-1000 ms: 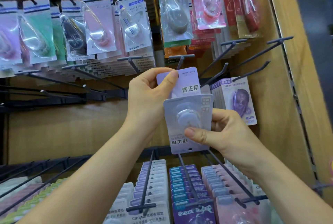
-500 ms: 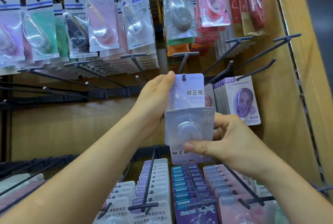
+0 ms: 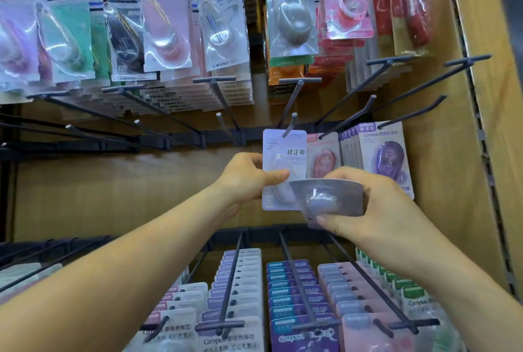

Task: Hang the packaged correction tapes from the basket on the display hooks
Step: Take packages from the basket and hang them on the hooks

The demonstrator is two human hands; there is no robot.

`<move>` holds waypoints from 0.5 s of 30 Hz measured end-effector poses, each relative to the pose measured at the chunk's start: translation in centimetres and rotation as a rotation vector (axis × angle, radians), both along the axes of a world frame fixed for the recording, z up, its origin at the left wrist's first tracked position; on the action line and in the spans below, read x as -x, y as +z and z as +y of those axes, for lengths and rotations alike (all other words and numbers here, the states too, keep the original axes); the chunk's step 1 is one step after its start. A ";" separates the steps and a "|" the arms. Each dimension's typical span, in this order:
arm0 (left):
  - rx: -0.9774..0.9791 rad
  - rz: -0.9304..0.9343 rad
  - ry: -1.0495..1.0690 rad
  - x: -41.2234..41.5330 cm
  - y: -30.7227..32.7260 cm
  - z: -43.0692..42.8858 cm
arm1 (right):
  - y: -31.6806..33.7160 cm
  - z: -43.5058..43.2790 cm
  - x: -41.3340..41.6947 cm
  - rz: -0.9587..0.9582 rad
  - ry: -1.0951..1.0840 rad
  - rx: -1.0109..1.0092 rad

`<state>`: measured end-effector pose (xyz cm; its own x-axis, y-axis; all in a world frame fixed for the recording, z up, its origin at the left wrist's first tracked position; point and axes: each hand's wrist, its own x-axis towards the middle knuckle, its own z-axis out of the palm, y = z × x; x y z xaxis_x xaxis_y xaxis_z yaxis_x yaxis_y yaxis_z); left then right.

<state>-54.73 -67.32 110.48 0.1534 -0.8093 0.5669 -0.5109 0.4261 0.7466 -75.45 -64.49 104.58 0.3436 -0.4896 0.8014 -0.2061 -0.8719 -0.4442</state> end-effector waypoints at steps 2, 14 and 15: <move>0.002 -0.037 0.077 -0.2 0.3 -1.1 | 0.0 0.0 0.2 -0.072 0.037 0.011; -0.149 -0.080 0.185 -0.4 0.3 -3.1 | -0.1 -0.2 1.3 -0.424 0.173 -0.313; -0.175 -0.092 0.183 -0.5 0.3 -2.8 | -0.2 -0.2 1.5 -0.453 0.185 -0.339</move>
<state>-54.27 -70.16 110.78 0.2604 -0.8598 0.4392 -0.6367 0.1891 0.7476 -76.99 -64.73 104.41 0.1080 -0.7081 0.6978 0.2103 -0.6698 -0.7122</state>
